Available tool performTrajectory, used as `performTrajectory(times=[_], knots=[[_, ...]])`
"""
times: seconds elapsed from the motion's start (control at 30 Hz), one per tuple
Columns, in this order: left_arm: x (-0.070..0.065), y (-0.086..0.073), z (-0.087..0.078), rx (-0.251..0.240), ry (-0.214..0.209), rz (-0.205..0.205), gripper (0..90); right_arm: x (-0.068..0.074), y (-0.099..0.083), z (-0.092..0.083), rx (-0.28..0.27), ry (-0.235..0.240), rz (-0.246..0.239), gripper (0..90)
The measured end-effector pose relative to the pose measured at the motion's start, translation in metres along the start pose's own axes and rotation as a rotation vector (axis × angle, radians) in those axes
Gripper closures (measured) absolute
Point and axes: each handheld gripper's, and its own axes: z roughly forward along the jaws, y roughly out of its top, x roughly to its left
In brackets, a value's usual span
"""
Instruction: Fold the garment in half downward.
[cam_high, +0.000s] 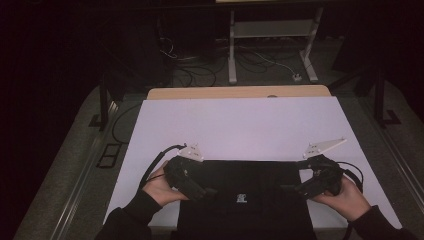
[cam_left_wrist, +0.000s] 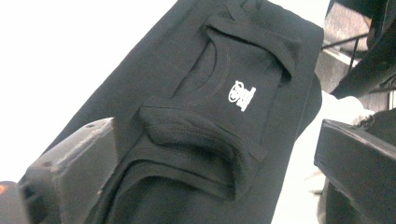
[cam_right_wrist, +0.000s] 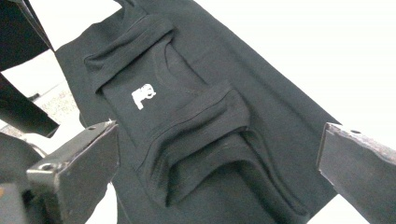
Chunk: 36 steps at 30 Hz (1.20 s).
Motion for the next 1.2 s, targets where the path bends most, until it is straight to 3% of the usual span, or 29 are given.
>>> performTrajectory(times=[0.27,0.47,0.77,0.93,1.2], knots=[[0.016,-0.003,0.001,-0.019,0.014,-0.008,0.0,-0.01,0.01,-0.005,0.026,-0.029,0.004,0.0],[0.029,-0.008,-0.003,-0.05,0.029,-0.045,0.0,-0.023,0.011,-0.005,0.028,-0.03,0.012,0.0],[0.049,-0.016,-0.006,-0.055,0.024,-0.077,0.0,-0.041,0.014,-0.003,0.017,-0.041,0.017,0.0],[0.061,-0.02,-0.002,-0.025,0.032,-0.083,0.0,-0.049,0.015,0.001,0.013,-0.041,0.018,0.0],[0.073,-0.021,0.0,-0.057,0.045,-0.091,0.0,-0.06,0.016,0.006,0.007,-0.037,0.02,0.0]])
